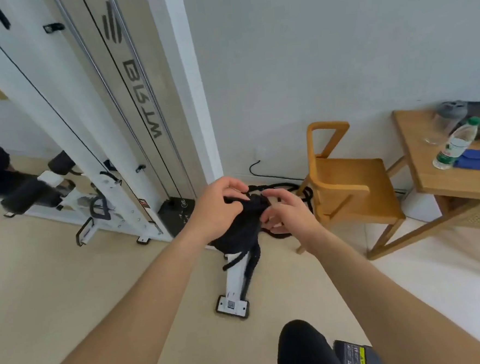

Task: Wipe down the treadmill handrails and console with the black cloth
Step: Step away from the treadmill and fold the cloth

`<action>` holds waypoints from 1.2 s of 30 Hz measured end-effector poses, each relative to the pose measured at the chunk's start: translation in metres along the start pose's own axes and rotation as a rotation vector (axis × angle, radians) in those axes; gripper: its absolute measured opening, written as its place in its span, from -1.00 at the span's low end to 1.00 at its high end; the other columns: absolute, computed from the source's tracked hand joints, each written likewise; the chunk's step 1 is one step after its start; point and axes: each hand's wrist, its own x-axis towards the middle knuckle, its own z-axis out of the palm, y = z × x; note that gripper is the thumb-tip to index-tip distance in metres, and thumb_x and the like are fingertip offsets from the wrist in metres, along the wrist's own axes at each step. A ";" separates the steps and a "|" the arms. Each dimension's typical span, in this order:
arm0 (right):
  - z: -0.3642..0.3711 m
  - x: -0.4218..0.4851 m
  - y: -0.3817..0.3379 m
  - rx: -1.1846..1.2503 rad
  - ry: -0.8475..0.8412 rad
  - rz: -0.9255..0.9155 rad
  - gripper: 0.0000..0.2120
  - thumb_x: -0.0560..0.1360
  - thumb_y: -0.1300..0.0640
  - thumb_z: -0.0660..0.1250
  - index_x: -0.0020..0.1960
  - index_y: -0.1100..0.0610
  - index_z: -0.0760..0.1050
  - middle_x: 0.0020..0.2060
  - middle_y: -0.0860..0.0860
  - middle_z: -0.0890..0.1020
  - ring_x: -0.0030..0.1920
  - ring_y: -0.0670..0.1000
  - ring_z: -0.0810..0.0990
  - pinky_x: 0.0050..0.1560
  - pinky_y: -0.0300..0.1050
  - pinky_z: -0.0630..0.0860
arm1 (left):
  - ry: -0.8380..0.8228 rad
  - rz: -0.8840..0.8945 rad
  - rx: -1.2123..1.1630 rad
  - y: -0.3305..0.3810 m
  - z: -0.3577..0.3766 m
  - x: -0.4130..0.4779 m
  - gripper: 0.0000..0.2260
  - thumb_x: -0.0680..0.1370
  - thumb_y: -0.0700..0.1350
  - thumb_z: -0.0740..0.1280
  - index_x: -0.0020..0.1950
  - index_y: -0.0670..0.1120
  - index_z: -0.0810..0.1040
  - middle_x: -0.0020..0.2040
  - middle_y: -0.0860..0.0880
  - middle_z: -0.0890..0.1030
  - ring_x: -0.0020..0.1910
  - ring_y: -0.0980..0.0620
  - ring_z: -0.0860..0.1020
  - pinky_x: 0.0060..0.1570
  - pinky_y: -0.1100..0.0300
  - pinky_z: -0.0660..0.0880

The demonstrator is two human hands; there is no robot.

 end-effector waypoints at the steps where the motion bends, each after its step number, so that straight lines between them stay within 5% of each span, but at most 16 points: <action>1: -0.004 0.003 0.000 -0.065 0.011 -0.028 -0.58 0.51 0.31 0.30 0.30 -0.03 0.50 -0.18 0.12 0.66 -0.18 0.04 0.62 0.05 0.07 0.63 | -0.060 0.011 0.012 0.002 -0.002 0.008 -0.68 0.51 -0.36 0.28 0.03 0.07 0.56 -0.09 0.15 0.71 -0.08 0.41 0.56 -0.02 0.36 0.42; 5: -0.022 0.017 -0.001 -0.304 0.128 -0.126 -0.65 0.47 0.24 0.43 0.17 -0.05 0.49 -0.21 0.10 0.54 -0.22 0.02 0.55 -0.04 0.11 0.60 | -0.217 0.070 0.016 0.017 0.002 0.050 -0.70 0.55 -0.34 0.29 0.07 0.07 0.56 -0.05 0.13 0.70 -0.05 0.35 0.58 -0.05 0.43 0.40; 10: -0.065 0.043 0.013 -0.212 0.277 -0.166 -0.81 0.43 0.15 0.50 -0.02 0.09 0.53 0.08 -0.03 0.51 0.22 0.03 0.47 0.29 0.08 0.46 | -0.328 0.109 -0.007 0.045 0.033 0.105 -0.71 0.54 -0.33 0.28 0.06 0.05 0.58 -0.06 0.12 0.70 0.00 0.24 0.59 -0.02 0.35 0.44; 14: -0.124 0.055 0.010 0.033 0.327 -0.149 -0.76 0.50 0.19 0.48 0.06 0.21 0.46 -0.05 0.14 0.68 0.03 0.20 0.67 0.14 0.23 0.60 | -0.376 0.124 -0.041 0.070 0.070 0.161 -0.71 0.51 -0.34 0.29 0.03 0.04 0.60 -0.12 0.11 0.71 -0.01 0.10 0.63 0.08 0.17 0.53; 18: -0.192 0.058 -0.001 -0.039 0.381 -0.227 -0.85 0.58 0.17 0.39 0.05 0.06 0.43 -0.12 0.18 0.62 -0.06 0.33 0.60 0.03 0.27 0.59 | -0.427 0.093 -0.097 0.098 0.117 0.222 -0.73 0.52 -0.34 0.29 0.04 0.00 0.61 -0.06 0.02 0.73 0.00 -0.01 0.64 0.01 0.11 0.53; 23: -0.268 0.065 -0.022 -0.153 0.489 -0.185 -0.71 0.60 0.31 0.20 0.00 -0.09 0.45 -0.22 0.05 0.61 -0.15 0.21 0.57 -0.10 0.11 0.54 | -0.529 0.120 -0.130 0.139 0.188 0.280 -0.76 0.53 -0.33 0.33 0.05 -0.02 0.62 0.03 -0.02 0.70 0.10 -0.05 0.62 0.09 0.03 0.58; 29: -0.339 0.072 -0.019 -0.202 0.575 -0.091 -0.77 0.46 0.02 0.53 0.00 -0.13 0.50 -0.28 -0.03 0.57 -0.27 0.07 0.60 -0.17 0.07 0.62 | -0.795 0.208 -0.264 0.201 0.270 0.316 -0.76 0.39 -0.27 0.36 0.01 -0.05 0.62 -0.10 -0.02 0.71 -0.01 -0.07 0.65 0.00 0.02 0.56; 32: -0.371 0.081 -0.014 -0.326 0.750 -0.085 -0.84 0.42 -0.10 0.52 -0.10 -0.11 0.57 -0.30 -0.10 0.58 -0.30 -0.13 0.51 -0.16 -0.05 0.55 | -0.925 0.259 -0.206 0.228 0.318 0.333 -0.75 0.38 -0.26 0.35 0.01 -0.04 0.62 -0.13 0.01 0.71 -0.04 -0.06 0.63 -0.08 0.03 0.53; 36: -0.407 0.094 -0.022 -0.277 0.862 -0.118 -0.92 0.49 0.09 0.42 -0.02 0.00 0.64 -0.18 0.00 0.68 -0.24 -0.16 0.57 -0.14 -0.17 0.53 | -1.023 0.344 -0.101 0.256 0.373 0.355 -0.74 0.43 -0.32 0.34 -0.02 -0.01 0.63 -0.14 0.10 0.72 -0.12 0.01 0.62 -0.16 0.06 0.52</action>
